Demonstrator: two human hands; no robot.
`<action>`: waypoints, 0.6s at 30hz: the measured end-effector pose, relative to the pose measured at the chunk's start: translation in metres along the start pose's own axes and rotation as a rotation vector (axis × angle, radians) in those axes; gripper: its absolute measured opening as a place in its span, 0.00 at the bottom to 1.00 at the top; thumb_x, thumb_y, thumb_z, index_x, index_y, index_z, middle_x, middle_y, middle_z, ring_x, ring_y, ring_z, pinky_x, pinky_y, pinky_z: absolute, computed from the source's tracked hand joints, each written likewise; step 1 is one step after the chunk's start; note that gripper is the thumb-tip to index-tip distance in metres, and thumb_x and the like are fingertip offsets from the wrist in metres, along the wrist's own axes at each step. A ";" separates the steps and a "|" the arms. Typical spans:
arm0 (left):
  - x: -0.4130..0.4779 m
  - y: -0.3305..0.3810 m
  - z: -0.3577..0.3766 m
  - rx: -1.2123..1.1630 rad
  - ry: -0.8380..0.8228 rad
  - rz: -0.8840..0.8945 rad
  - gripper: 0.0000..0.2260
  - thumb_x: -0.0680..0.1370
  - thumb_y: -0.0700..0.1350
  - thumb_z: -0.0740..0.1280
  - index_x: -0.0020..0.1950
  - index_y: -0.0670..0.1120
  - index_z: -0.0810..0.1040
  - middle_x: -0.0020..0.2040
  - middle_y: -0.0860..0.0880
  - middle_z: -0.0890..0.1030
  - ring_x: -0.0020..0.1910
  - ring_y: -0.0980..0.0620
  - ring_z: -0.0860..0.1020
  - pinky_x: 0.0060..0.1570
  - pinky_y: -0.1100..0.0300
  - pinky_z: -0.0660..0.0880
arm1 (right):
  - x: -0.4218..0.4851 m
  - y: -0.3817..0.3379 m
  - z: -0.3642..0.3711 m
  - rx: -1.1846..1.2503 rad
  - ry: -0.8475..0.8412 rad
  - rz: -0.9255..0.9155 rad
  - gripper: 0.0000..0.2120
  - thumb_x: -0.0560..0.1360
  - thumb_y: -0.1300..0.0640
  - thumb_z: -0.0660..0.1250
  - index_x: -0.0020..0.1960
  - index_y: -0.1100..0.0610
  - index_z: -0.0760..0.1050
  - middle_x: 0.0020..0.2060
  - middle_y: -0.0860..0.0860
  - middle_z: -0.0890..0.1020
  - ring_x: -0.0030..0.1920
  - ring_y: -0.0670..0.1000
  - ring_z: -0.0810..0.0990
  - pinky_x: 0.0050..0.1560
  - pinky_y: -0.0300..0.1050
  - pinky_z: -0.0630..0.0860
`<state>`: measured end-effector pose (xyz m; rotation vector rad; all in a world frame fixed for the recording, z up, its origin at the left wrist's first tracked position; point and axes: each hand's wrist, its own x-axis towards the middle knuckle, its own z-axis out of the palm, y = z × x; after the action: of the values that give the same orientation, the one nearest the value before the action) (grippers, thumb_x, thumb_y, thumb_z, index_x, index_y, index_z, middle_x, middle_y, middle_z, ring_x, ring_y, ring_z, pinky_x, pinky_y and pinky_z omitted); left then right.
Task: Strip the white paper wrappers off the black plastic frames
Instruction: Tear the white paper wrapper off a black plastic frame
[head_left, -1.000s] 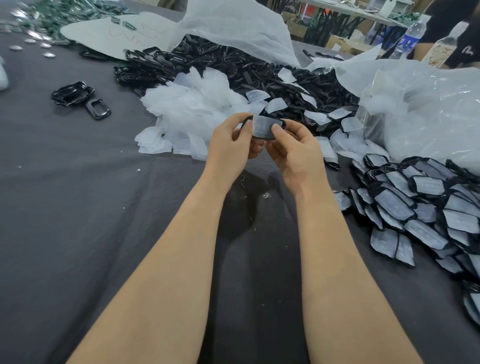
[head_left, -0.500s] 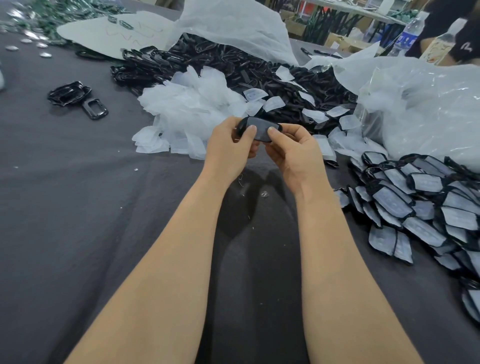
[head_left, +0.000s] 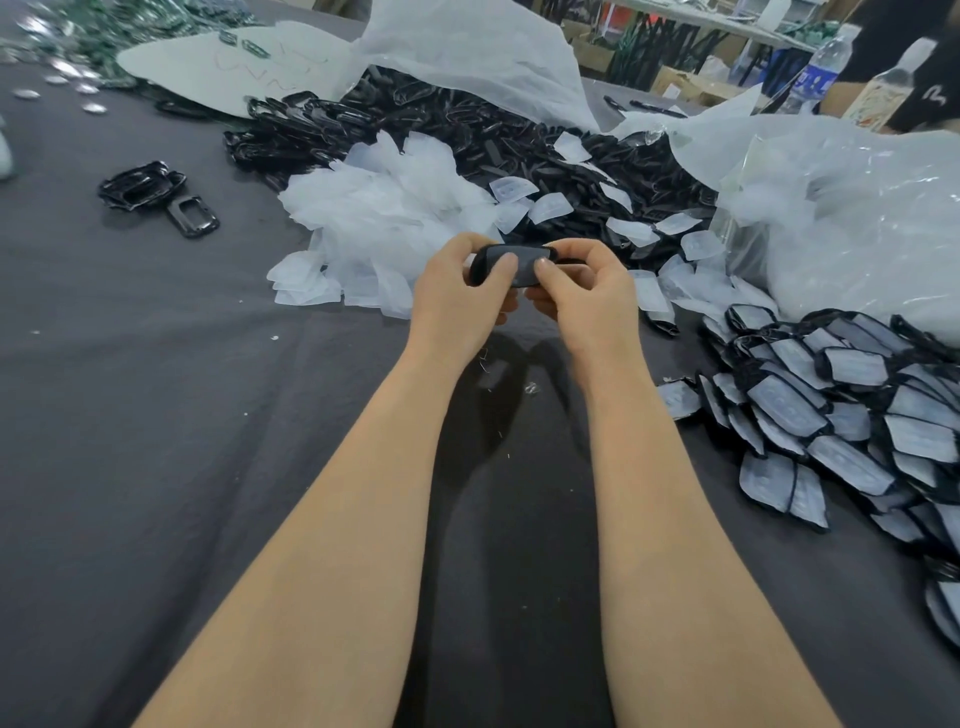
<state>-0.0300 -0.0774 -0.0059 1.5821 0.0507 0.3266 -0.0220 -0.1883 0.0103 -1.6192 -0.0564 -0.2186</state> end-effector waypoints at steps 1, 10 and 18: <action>0.000 0.000 -0.001 -0.002 -0.004 0.004 0.07 0.80 0.41 0.63 0.45 0.52 0.73 0.38 0.48 0.81 0.31 0.57 0.80 0.37 0.61 0.79 | 0.000 0.000 0.000 0.002 -0.002 0.005 0.09 0.76 0.66 0.66 0.43 0.53 0.75 0.34 0.50 0.80 0.29 0.41 0.79 0.37 0.34 0.77; -0.002 0.003 0.000 -0.031 -0.032 -0.019 0.07 0.79 0.40 0.63 0.43 0.50 0.74 0.36 0.49 0.81 0.29 0.58 0.80 0.33 0.64 0.78 | -0.002 0.000 0.008 0.013 0.036 0.068 0.08 0.75 0.64 0.68 0.44 0.52 0.72 0.39 0.50 0.79 0.38 0.46 0.77 0.40 0.38 0.77; -0.004 0.006 0.002 -0.073 -0.016 -0.065 0.09 0.80 0.40 0.60 0.41 0.50 0.73 0.36 0.47 0.81 0.28 0.57 0.81 0.31 0.64 0.78 | -0.001 -0.001 0.008 0.100 0.132 0.121 0.09 0.77 0.64 0.63 0.40 0.54 0.75 0.36 0.49 0.79 0.37 0.47 0.77 0.36 0.36 0.76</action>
<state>-0.0343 -0.0808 -0.0004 1.5077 0.0772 0.2620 -0.0224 -0.1801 0.0104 -1.4993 0.1297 -0.2258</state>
